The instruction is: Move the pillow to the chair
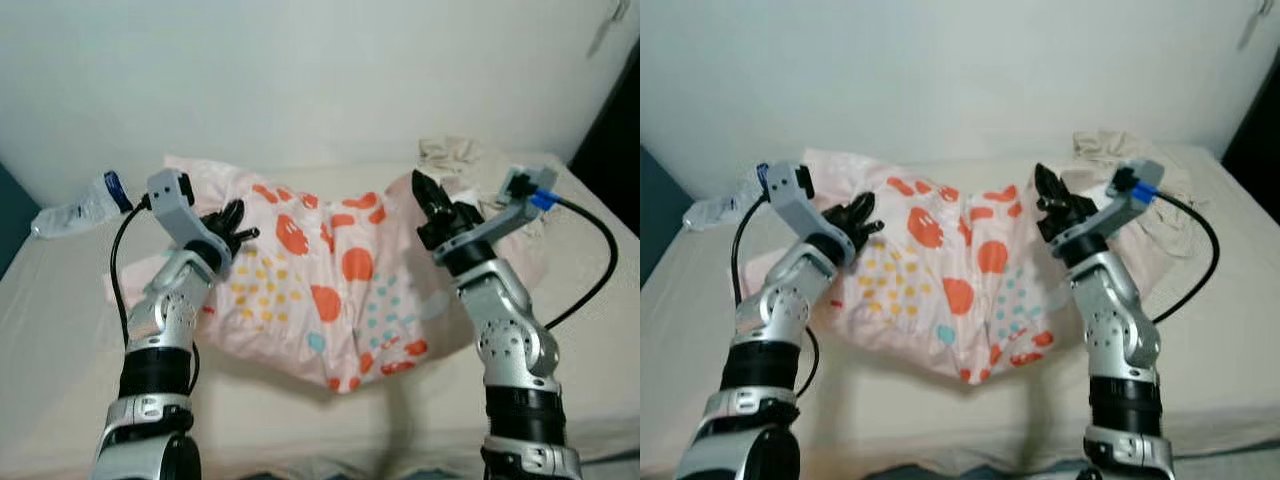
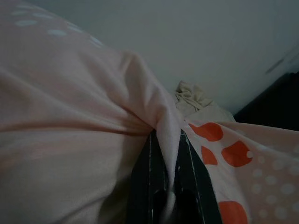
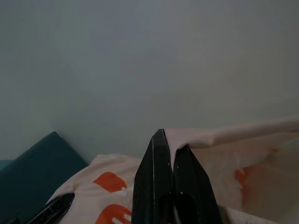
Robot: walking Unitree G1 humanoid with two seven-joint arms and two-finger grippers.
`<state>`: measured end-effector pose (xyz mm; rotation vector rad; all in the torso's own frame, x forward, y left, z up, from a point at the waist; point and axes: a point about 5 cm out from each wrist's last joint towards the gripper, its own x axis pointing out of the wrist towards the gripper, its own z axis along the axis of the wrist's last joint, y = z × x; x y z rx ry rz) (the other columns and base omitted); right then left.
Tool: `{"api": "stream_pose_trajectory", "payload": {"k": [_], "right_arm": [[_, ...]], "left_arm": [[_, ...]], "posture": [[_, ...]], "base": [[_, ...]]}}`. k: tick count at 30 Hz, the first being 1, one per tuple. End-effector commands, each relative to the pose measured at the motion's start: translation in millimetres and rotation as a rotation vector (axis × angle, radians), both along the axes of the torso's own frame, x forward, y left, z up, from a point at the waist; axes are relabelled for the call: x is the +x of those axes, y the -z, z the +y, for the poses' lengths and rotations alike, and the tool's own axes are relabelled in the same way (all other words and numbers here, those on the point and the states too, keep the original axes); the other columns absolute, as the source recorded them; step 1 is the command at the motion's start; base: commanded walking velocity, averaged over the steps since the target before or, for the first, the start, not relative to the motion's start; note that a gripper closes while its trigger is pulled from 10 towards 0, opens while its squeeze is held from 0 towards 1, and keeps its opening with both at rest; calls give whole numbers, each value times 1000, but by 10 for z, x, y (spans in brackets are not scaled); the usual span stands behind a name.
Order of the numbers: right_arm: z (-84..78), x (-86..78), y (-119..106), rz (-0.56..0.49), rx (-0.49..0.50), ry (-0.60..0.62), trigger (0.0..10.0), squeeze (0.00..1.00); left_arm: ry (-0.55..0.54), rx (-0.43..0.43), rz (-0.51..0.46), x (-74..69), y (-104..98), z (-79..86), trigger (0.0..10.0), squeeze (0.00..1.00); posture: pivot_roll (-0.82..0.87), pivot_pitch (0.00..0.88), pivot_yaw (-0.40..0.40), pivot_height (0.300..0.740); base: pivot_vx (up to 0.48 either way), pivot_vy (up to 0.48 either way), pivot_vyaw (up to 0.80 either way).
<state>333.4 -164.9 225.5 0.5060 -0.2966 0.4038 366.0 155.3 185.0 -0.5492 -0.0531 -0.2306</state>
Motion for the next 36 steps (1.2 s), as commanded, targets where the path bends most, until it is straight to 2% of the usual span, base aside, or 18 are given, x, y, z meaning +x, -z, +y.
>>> {"api": "stream_pose_trajectory", "payload": {"k": [1,2,3,4,5,6,13,17,24,30,36], "right_arm": [[61,-10,0,-20,-16,-27,0,0],[61,-10,0,-20,-16,-27,0,0],[54,-2,35,-4,-37,-18,10000,0],[54,-2,35,-4,-37,-18,10000,0],[50,0,48,2,-46,-16,10000,0],[46,-1,55,2,-53,-16,10000,0],[30,-10,86,0,-78,-16,10000,0],[34,-18,129,-1,-105,-8,10000,0],[42,-29,152,2,-104,-13,10000,0],[42,-44,197,11,-106,-10,10000,0],[40,-46,240,23,-104,-5,10000,0]], "left_arm": [[0,-6,-28,-26,-23,-24,0,0],[0,-6,-28,-26,-23,-24,0,0],[-21,12,-7,-42,44,0,2000,0],[-21,12,-7,-42,44,0,2000,0],[-31,24,2,-49,74,10,5098,0],[-35,46,9,-58,101,14,10000,0],[-42,66,23,-87,164,-2,10000,0],[-49,97,29,-105,204,-45,10000,0],[-41,106,36,-111,226,-79,10000,0],[-34,169,62,-126,317,-127,10000,0],[-41,188,75,-134,357,-130,10000,0]], "posture": [[-139,33,78,740],[-139,33,78,740],[-140,33,74,740],[-140,33,74,740],[-140,33,73,740],[-140,31,71,740],[-140,29,65,740],[-136,28,63,740],[-137,31,63,740],[-138,36,66,740],[-137,39,67,740]], "base": [[0,0,0],[0,0,0],[0,0,0],[0,0,0],[0,0,0],[0,0,0],[0,0,0],[0,0,497],[0,0,554],[0,0,583],[0,0,608]]}}
